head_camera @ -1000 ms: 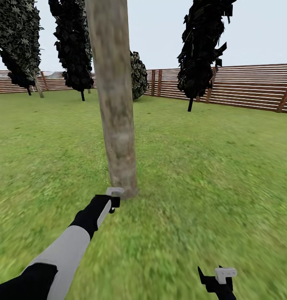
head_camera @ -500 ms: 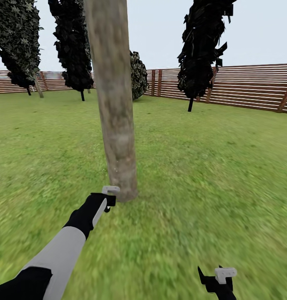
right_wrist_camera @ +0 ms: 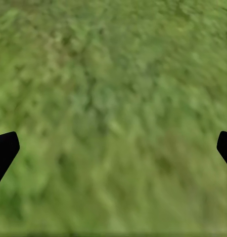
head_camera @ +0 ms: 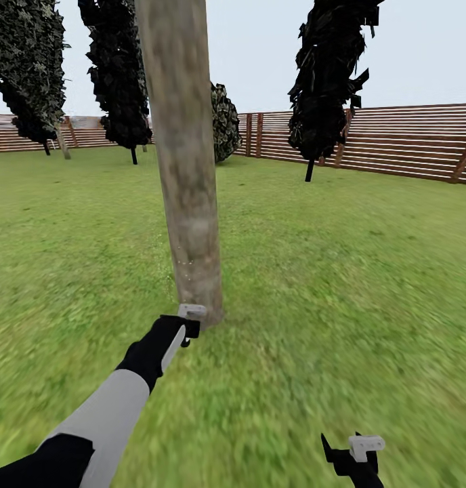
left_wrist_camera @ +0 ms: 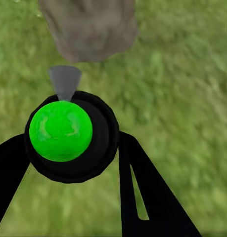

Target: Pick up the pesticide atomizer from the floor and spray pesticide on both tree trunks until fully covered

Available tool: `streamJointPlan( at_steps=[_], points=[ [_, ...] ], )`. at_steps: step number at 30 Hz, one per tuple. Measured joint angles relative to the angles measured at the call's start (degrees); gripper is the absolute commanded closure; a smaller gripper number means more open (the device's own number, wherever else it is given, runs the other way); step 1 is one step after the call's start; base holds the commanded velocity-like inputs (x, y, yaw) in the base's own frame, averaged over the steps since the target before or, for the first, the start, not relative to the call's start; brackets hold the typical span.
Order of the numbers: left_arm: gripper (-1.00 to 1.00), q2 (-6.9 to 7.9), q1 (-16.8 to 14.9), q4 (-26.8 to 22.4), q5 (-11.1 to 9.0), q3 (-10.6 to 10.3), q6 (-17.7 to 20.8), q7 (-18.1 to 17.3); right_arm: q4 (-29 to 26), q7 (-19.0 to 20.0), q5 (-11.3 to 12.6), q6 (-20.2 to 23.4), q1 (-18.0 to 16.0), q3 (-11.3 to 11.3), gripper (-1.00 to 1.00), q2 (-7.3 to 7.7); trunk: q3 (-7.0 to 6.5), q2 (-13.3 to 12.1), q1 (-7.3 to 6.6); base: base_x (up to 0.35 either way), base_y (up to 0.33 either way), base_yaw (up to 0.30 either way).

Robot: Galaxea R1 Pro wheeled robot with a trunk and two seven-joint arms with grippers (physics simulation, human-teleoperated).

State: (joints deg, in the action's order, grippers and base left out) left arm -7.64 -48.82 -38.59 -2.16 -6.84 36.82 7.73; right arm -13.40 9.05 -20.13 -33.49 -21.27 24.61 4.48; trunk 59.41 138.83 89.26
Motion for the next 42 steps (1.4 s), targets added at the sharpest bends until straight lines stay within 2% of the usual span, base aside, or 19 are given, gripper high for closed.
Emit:
streamJointPlan(
  at_steps=[2, 4, 7, 12, 14, 18, 22, 23, 25, 28, 31, 34, 36, 42],
  points=[
    [1.0, 0.71, 0.0, 0.1, 0.3, 0.1, 0.0, 0.0, 0.0, 0.0, 0.0, 0.0, 0.0, 0.0, -1.0, 0.0, 0.0, 0.0, 0.0, 0.0, 0.0, 0.0],
    [1.0, 2.94, 0.0, 0.2, 0.2, 0.2, 0.1, 0.0, 0.0, 0.0, 0.0, 0.0, 0.0, 0.0, -1.0, 0.0, 0.0, 0.0, 0.0, 0.0, 0.0, 0.0],
    [1.0, 3.98, 0.0, 0.1, -0.5, 0.3, 0.0, 0.0, 0.0, 0.0, 0.0, 0.0, 0.0, 0.0, -1.0, 0.0, 0.0, 0.0, 0.0, 0.0, 0.0, 0.0],
    [1.0, 2.71, 0.0, -0.1, -0.9, -0.1, -0.1, 0.1, 0.0, 0.0, 0.0, 0.0, 0.0, 0.0, -1.0, 0.0, 0.0, 0.0, 0.0, 0.0, 0.0, 0.0],
    [1.0, 0.72, 0.0, -0.5, -1.1, -0.2, -0.1, 0.1, 0.0, 0.0, 0.0, 0.0, 0.0, 0.0, -1.0, 0.0, 0.0, 0.0, 0.0, 0.0, 0.0, 0.0],
    [1.0, -0.75, 0.0, -0.8, -0.8, -0.2, 0.0, 0.2, 0.0, 0.0, 0.0, 0.0, 0.0, 0.0, -1.0, 0.0, 0.0, 0.0, 0.0, 0.0, 0.0, 0.0],
    [1.0, -0.25, 0.0, -0.6, -0.6, 0.1, 0.0, 0.2, 0.0, 0.0, 0.0, 0.0, 0.0, 0.0, -1.0, 0.0, 0.0, 0.0, 0.0, 0.012, 0.0, 0.0],
    [1.0, 0.34, 0.0, -0.2, -0.1, 0.2, 0.0, 0.2, 0.0, 0.0, 0.0, 0.0, 0.0, 0.0, -1.0, 0.0, 0.0, 0.0, 0.0, 0.059, 0.0, 0.0],
    [1.0, 2.42, 0.4, 0.1, 0.1, 0.2, 0.0, 0.2, 0.0, 0.0, 0.0, 0.0, 0.0, 0.0, -1.0, 0.0, 0.0, 0.0, 0.0, 0.043, 0.0, 0.0],
    [1.0, 4.12, 0.9, 0.1, -0.1, -0.1, 0.0, 0.3, 0.0, 0.0, 0.0, 0.0, 0.0, 0.0, -1.0, 0.0, 0.0, 0.0, 0.0, 0.011, 0.0, 0.0],
    [1.0, 3.86, 1.0, 0.1, -0.6, -0.2, -0.1, 0.2, 0.0, 0.0, 0.0, 0.0, 0.0, 0.0, -1.0, 0.0, 0.0, 0.0, 0.0, 0.05, 0.0, 0.0],
    [1.0, 2.11, 1.0, 0.1, -0.8, -0.3, -0.1, 0.2, 0.0, 0.0, 0.0, 0.0, 0.0, 0.0, -1.0, 0.0, 0.0, 0.0, 0.0, 0.208, 0.0, 0.0],
    [1.0, 1.84, 1.0, 0.1, -0.6, -0.3, -0.1, 0.2, 0.0, 0.0, 0.0, 0.0, 0.0, 0.0, -1.0, 0.0, 0.0, 0.0, 0.0, 0.083, 0.0, 0.0],
    [1.0, 2.94, 1.1, 0.2, -0.2, 0.1, 0.0, 0.2, 0.0, 0.0, 0.0, 0.0, 0.0, 0.0, -1.0, 0.0, 0.0, 0.0, 0.0, 0.008, 0.0, 0.0]
  ],
)
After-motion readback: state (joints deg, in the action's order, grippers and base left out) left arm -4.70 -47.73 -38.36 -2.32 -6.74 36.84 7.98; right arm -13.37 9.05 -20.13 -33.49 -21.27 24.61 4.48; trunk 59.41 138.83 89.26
